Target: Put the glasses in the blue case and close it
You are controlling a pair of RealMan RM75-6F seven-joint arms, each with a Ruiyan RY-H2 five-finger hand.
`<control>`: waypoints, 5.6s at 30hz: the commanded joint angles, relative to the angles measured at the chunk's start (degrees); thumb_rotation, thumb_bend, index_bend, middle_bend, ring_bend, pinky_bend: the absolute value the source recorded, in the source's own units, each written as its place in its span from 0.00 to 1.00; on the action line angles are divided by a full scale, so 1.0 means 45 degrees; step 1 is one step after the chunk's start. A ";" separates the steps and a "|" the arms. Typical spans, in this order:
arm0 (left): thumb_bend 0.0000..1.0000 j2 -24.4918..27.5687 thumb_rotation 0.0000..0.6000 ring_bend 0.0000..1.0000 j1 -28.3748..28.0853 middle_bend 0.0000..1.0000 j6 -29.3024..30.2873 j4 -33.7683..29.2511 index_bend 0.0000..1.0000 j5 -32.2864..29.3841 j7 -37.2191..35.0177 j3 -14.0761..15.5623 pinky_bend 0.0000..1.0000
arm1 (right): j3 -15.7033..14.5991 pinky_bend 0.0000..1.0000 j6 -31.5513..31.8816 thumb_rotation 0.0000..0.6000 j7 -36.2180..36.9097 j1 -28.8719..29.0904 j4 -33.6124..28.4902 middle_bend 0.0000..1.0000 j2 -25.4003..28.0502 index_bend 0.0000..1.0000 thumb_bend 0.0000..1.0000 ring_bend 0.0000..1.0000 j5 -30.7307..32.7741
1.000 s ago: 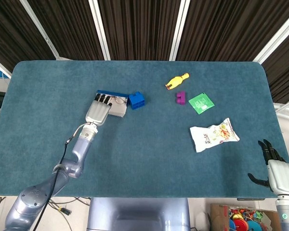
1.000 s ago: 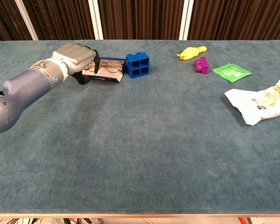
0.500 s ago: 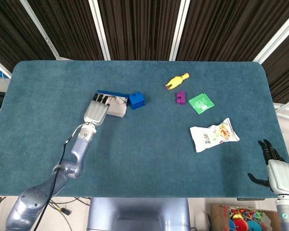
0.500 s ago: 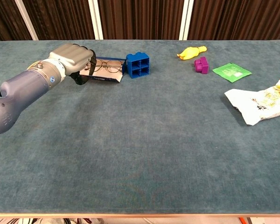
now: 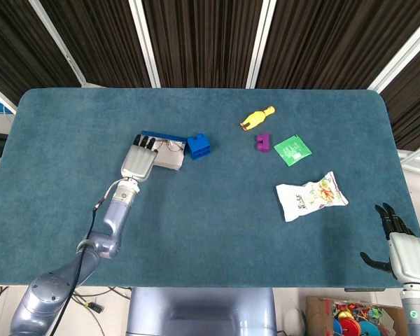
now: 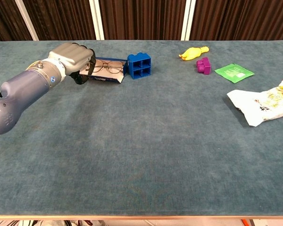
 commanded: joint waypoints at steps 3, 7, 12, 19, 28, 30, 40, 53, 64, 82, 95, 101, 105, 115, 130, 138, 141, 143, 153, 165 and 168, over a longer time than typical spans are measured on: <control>0.43 0.0089 1.00 0.10 0.0124 0.19 0.0172 -0.0229 0.61 0.0085 -0.0016 0.0003 0.12 | -0.0006 0.32 -0.0067 1.00 -0.0010 0.0013 -0.0033 0.00 0.0025 0.02 0.26 0.16 0.0055; 0.46 0.0350 1.00 0.10 0.0459 0.19 0.0416 -0.0729 0.61 0.0182 0.0032 0.0111 0.12 | 0.0009 0.32 -0.0054 1.00 0.0008 0.0010 -0.0049 0.00 0.0046 0.02 0.26 0.16 0.0068; 0.47 0.1026 1.00 0.10 0.1218 0.19 0.0726 -0.2007 0.61 0.0113 0.0212 0.0242 0.12 | 0.0004 0.32 -0.0052 1.00 0.0058 0.0003 -0.0059 0.00 0.0059 0.02 0.26 0.16 0.0054; 0.47 0.2717 1.00 0.09 0.2435 0.18 0.1733 -0.5552 0.61 -0.0341 0.1658 0.0284 0.11 | -0.0014 0.32 -0.0072 1.00 0.0038 0.0015 -0.0064 0.00 0.0036 0.02 0.26 0.16 0.0034; 0.47 0.3949 1.00 0.09 0.2628 0.18 0.1908 -0.8402 0.61 -0.1208 0.3322 0.0008 0.10 | 0.0001 0.32 -0.0065 1.00 -0.0035 0.0012 -0.0102 0.00 0.0019 0.02 0.26 0.16 0.0106; 0.47 0.3995 1.00 0.09 0.2499 0.18 0.1838 -0.8513 0.61 -0.1352 0.3533 -0.0072 0.10 | 0.0002 0.32 -0.0067 1.00 -0.0040 0.0013 -0.0103 0.00 0.0019 0.02 0.26 0.16 0.0117; 0.47 0.3535 1.00 0.08 0.1512 0.18 0.1288 -0.7388 0.61 -0.1500 0.3615 -0.0393 0.10 | 0.0019 0.32 -0.0127 1.00 -0.0077 0.0031 -0.0141 0.00 0.0032 0.02 0.26 0.16 0.0219; 0.47 0.2416 1.00 0.09 0.0453 0.18 0.0407 -0.5094 0.61 -0.2159 0.4143 -0.0617 0.10 | 0.0009 0.32 -0.0163 1.00 -0.0079 0.0027 -0.0194 0.00 0.0068 0.02 0.26 0.16 0.0276; 0.47 0.1648 1.00 0.08 -0.0069 0.18 0.0452 -0.3623 0.61 -0.1933 0.3515 -0.0723 0.10 | -0.0004 0.32 -0.0170 1.00 -0.0094 0.0028 -0.0184 0.00 0.0060 0.02 0.26 0.16 0.0276; 0.47 0.0717 1.00 0.08 -0.0737 0.18 -0.0044 -0.1693 0.61 -0.1747 0.2815 -0.0883 0.10 | -0.0028 0.32 -0.0195 1.00 -0.0146 0.0034 -0.0221 0.00 0.0065 0.02 0.26 0.16 0.0288; 0.47 -0.0133 1.00 0.08 -0.1204 0.15 -0.0726 -0.0555 0.20 -0.2147 0.3396 -0.1189 0.09 | -0.0009 0.32 -0.0213 1.00 -0.0132 0.0024 -0.0249 0.00 0.0100 0.02 0.26 0.16 0.0383; 0.45 -0.0399 1.00 0.06 -0.1391 0.11 -0.0838 -0.0417 0.00 -0.2661 0.3932 -0.1626 0.07 | -0.0015 0.32 -0.0243 1.00 -0.0122 0.0028 -0.0275 0.00 0.0128 0.02 0.26 0.16 0.0398; 0.42 -0.0433 1.00 0.05 -0.1399 0.09 -0.0417 -0.0495 0.00 -0.2773 0.3974 -0.1828 0.06 | -0.0012 0.32 -0.0234 1.00 -0.0073 0.0019 -0.0289 0.00 0.0141 0.02 0.26 0.16 0.0393; 0.30 0.1633 1.00 0.05 -0.0829 0.12 -0.0807 -0.3061 0.03 -0.1827 0.3591 -0.0983 0.06 | 0.0006 0.32 -0.0193 1.00 -0.0029 0.0013 -0.0268 0.00 0.0120 0.02 0.26 0.16 0.0371; 0.28 0.4704 1.00 0.05 -0.1069 0.15 -0.2518 -0.7309 0.09 -0.4952 0.6867 -0.0212 0.06 | 0.0037 0.32 -0.0134 1.00 -0.0081 0.0005 -0.0255 0.00 0.0069 0.02 0.27 0.16 0.0402; 0.26 0.4440 1.00 0.05 -0.1491 0.15 -0.2543 -0.7155 0.09 -0.5741 0.6996 0.0285 0.06 | 0.0045 0.32 -0.0171 1.00 -0.0077 0.0010 -0.0255 0.00 0.0074 0.02 0.28 0.16 0.0460; 0.26 0.4165 1.00 0.05 -0.1543 0.15 -0.2487 -0.6789 0.10 -0.5467 0.6448 0.0360 0.06 | 0.0038 0.32 -0.0197 1.00 -0.0052 0.0008 -0.0275 0.00 0.0094 0.02 0.28 0.16 0.0474; 0.26 0.4076 1.00 0.05 -0.1583 0.15 -0.2547 -0.6609 0.10 -0.5428 0.6257 0.0404 0.06 | 0.0039 0.32 -0.0221 1.00 -0.0011 0.0012 -0.0288 0.00 0.0107 0.02 0.28 0.16 0.0477; 0.29 0.3613 1.00 0.05 -0.1797 0.18 -0.2872 -0.5734 0.12 -0.5410 0.5599 0.0702 0.06 | 0.0015 0.32 -0.0219 1.00 0.0024 -0.0006 -0.0290 0.00 0.0136 0.02 0.28 0.16 0.0450; 0.32 0.3436 1.00 0.05 -0.1927 0.24 -0.2920 -0.5420 0.15 -0.5455 0.5233 0.0911 0.06 | 0.0003 0.32 -0.0259 1.00 0.0014 0.0005 -0.0308 0.00 0.0143 0.02 0.28 0.16 0.0462; 0.35 0.3419 1.00 0.05 -0.1933 0.29 -0.2852 -0.5430 0.17 -0.5419 0.5162 0.0962 0.06 | 0.0005 0.32 -0.0255 1.00 0.0028 -0.0003 -0.0327 0.00 0.0152 0.02 0.29 0.16 0.0473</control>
